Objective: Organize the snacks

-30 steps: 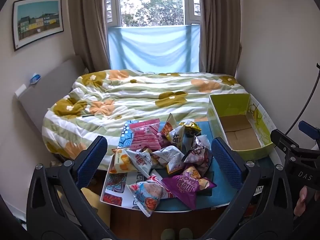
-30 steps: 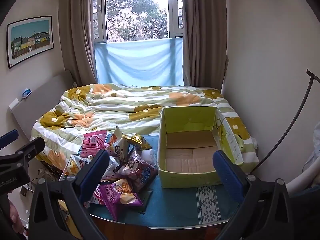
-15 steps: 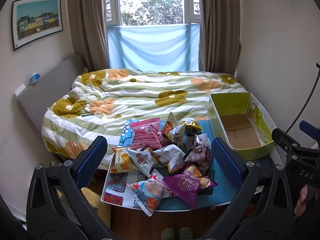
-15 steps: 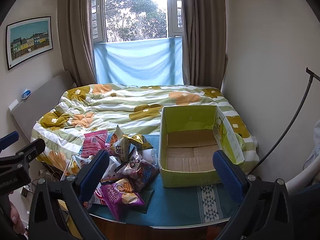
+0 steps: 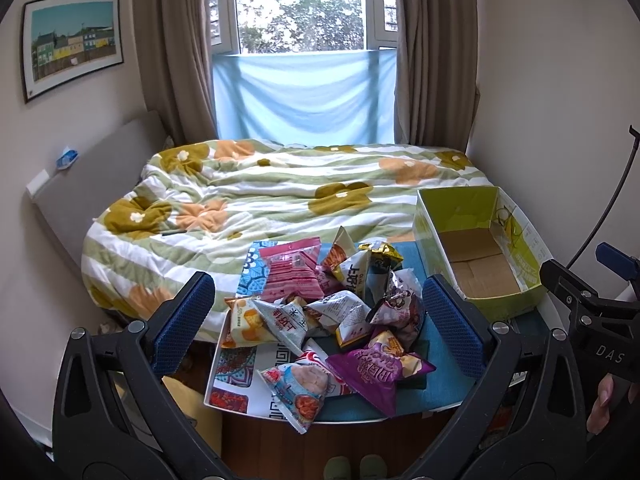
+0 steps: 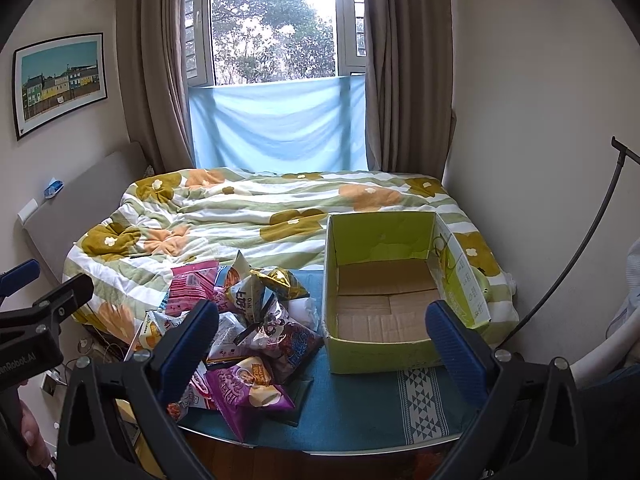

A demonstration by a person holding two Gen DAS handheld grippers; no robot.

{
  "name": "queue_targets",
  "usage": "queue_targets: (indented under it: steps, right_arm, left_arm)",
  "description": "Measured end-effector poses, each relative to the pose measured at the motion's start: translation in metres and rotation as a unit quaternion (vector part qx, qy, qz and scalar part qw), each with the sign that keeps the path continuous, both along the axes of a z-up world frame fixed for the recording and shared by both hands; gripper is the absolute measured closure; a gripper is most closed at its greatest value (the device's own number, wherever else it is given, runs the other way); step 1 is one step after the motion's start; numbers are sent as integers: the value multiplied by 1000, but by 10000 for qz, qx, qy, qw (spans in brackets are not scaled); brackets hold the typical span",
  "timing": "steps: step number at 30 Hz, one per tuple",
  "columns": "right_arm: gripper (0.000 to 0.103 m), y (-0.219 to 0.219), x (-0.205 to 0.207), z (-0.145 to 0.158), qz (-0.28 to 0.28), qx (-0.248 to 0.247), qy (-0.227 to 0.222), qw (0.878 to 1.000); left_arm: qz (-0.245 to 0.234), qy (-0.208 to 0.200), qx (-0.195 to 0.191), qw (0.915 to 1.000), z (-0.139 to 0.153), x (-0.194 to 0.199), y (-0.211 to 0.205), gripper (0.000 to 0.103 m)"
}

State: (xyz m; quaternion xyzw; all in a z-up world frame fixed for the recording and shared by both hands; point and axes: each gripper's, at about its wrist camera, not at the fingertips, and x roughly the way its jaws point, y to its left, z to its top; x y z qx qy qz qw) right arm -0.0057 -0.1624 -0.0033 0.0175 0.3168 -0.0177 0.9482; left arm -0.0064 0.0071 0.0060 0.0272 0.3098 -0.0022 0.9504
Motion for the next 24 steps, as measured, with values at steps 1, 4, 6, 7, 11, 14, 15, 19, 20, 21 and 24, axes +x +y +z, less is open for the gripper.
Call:
queue_targets:
  steps: [1, 4, 6, 7, 11, 14, 15, 19, 20, 21, 24]
  right_arm:
    - [0, 0, 0, 0, -4, 2, 2, 10000]
    - [0, 1, 0, 0, -5, -4, 3, 10000]
    - [0, 0, 0, 0, 7, -6, -1, 10000]
    - [0, 1, 0, 0, 5, -11, 0, 10000]
    - [0, 0, 0, 0, 6, -4, 0, 10000]
    - [0, 0, 0, 0, 9, -4, 0, 10000]
    - [0, 0, 0, 0, 5, -4, 0, 10000]
    - [0, 0, 0, -1, 11, -4, 2, 10000]
    - [0, 0, 0, -1, 12, -4, -1, 10000]
    - [0, 0, 0, -1, 9, -6, 1, 10000]
    - [0, 1, 0, -1, 11, 0, 3, 10000]
  left_arm:
    - [-7, 4, 4, 10000, 0, 0, 0, 1]
    - [-29, 5, 8, 10000, 1, 1, 1, 1]
    - [-34, 9, 6, 10000, 1, 1, 2, 1]
    - [-37, 15, -1, 10000, 0, 1, 2, 1]
    - [-48, 22, -7, 10000, 0, 3, 3, 1]
    - [-45, 22, -11, 10000, 0, 2, 3, 1]
    - [-41, 24, -8, 10000, 0, 2, 3, 1]
    - [-69, 49, -10, 10000, -1, 4, 5, 1]
    - [-77, 56, -12, 10000, -1, 4, 6, 1]
    - [-85, 60, -14, 9999, -1, 4, 6, 1]
    - [-96, 67, -19, 9999, -2, 5, 7, 1]
